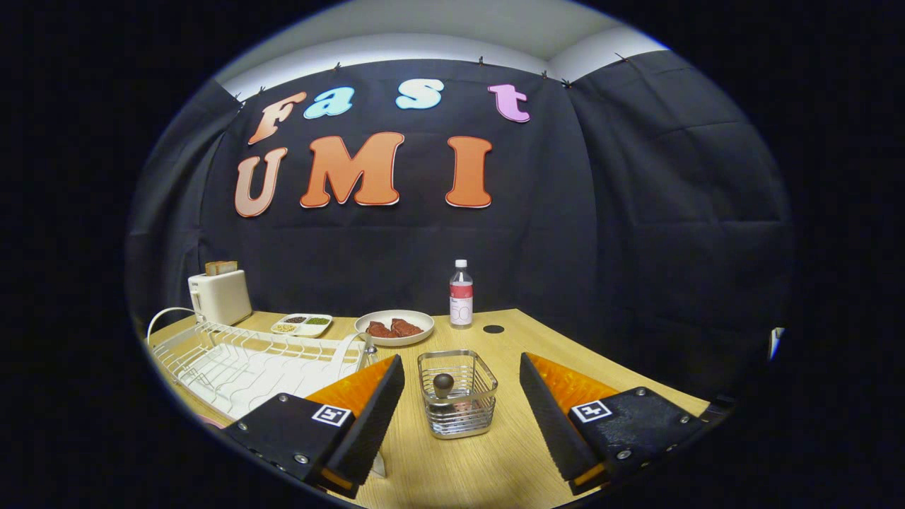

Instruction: Take the plate from the dish rack, then take the spoon from the basket and place it into the plate.

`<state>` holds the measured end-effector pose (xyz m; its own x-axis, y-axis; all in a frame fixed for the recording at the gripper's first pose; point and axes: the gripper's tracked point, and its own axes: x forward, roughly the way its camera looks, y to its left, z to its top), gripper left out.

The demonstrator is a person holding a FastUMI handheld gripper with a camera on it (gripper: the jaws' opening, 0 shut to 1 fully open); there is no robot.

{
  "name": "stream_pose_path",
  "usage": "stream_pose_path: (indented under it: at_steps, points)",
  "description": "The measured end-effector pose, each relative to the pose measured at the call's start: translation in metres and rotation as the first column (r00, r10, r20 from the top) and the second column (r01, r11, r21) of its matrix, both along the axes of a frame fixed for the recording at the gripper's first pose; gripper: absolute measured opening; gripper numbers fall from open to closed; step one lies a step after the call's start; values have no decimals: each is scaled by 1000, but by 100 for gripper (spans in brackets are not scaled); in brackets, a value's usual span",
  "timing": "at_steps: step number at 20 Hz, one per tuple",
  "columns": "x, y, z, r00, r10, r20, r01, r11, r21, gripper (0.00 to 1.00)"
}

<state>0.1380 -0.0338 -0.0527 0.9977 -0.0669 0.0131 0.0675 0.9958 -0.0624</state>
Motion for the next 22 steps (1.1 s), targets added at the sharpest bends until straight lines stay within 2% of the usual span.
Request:
stream_pose_path:
  at_steps: [2,4,8,9,11,15,22]
  points:
    - [10,2,-5,1000,0,5,0,1000,-29,91]
    - [17,4,-6,1000,3,17,-2,998,-57,79]
    - [27,6,-13,1000,16,-8,-17,999,-45,44]
    - [28,6,-14,1000,18,-13,-18,999,-33,30]
    - [29,15,-13,999,51,-15,-51,999,9,18]
    - [30,18,-13,999,47,-10,-48,998,-35,5]
    - [17,17,22,999,33,43,-31,998,-47,4]
